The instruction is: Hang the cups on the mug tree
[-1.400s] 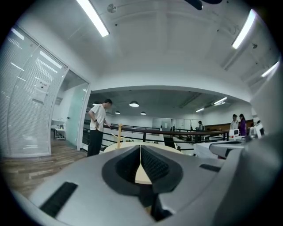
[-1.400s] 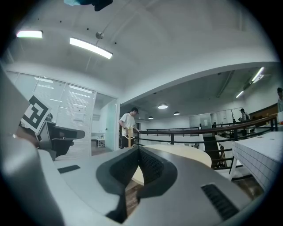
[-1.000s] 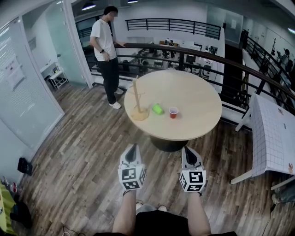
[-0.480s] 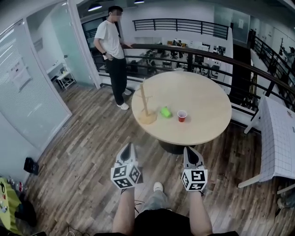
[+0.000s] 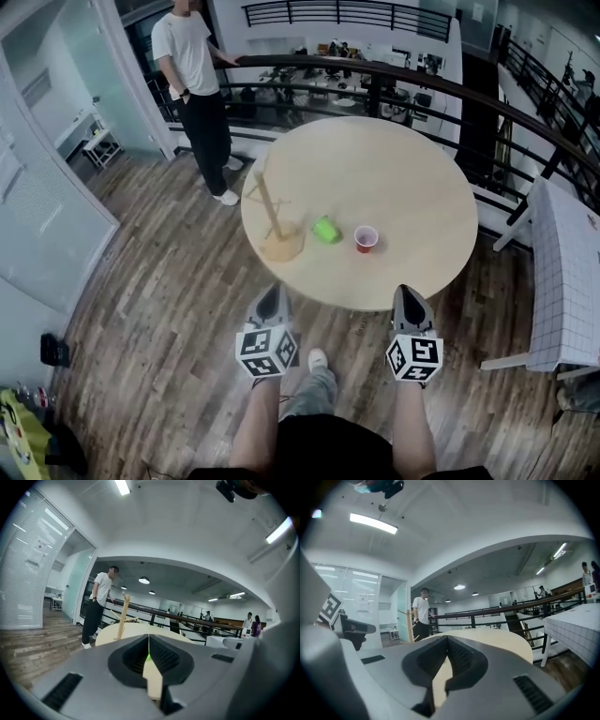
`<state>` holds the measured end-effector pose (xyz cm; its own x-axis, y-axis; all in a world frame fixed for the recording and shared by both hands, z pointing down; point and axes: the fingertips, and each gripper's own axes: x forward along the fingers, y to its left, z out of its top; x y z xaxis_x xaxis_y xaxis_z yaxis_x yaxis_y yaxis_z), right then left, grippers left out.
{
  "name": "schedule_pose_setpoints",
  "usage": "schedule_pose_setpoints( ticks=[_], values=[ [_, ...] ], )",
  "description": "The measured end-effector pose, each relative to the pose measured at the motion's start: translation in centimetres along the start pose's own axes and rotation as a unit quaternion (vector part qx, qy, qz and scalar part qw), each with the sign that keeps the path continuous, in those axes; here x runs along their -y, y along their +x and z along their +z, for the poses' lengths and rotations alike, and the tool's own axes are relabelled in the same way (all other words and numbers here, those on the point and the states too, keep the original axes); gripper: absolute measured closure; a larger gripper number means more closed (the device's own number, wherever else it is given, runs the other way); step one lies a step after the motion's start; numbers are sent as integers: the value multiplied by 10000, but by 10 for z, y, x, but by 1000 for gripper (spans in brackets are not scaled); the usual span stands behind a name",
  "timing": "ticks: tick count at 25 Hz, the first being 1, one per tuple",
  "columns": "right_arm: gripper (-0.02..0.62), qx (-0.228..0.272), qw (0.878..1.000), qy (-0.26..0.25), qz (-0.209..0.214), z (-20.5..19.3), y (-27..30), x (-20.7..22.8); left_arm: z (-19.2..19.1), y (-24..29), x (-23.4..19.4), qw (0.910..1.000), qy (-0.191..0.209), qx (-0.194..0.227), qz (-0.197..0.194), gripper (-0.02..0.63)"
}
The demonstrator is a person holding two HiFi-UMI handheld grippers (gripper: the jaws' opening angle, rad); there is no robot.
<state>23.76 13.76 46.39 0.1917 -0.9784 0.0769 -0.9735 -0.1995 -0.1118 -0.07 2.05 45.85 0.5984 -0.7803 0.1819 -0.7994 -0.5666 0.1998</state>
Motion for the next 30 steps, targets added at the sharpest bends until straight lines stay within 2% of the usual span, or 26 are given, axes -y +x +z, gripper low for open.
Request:
schedule_pose_setpoints(
  ticks=[5, 9, 13, 18, 23, 27, 28, 29, 30],
  values=[
    [586, 68, 9998, 175, 40, 11, 77, -6, -1, 70, -3, 9986, 127, -356, -380, 592],
    [586, 54, 9998, 104, 183, 19, 134, -23, -4, 113, -3, 9958, 171, -547, -708, 592],
    [586, -9, 9996, -18, 269, 23, 167, -28, -5, 140, -3, 9940, 108, -642, -884, 592],
    [586, -58, 9997, 42, 223, 25, 190, -10, -8, 164, -9, 9939, -36, -734, -818, 592],
    [586, -321, 9989, 229, 237, 2, 202, 0, -15, 181, -16, 9934, -112, -888, -720, 592],
    [582, -253, 9975, 313, 577, 8, 213, 2, -10, 198, -13, 9934, -116, -920, -678, 592],
    [534, -298, 9967, 316, 683, 5, 215, 4, -11, 202, -11, 9931, -112, -946, -686, 592],
    [421, -395, 9956, 304, 791, -1, 216, 5, -13, 206, -10, 9926, -97, -982, -701, 592],
    [338, -524, 9942, 274, 900, -10, 216, 7, -15, 210, -8, 9921, -81, -1025, -719, 592]
  ],
)
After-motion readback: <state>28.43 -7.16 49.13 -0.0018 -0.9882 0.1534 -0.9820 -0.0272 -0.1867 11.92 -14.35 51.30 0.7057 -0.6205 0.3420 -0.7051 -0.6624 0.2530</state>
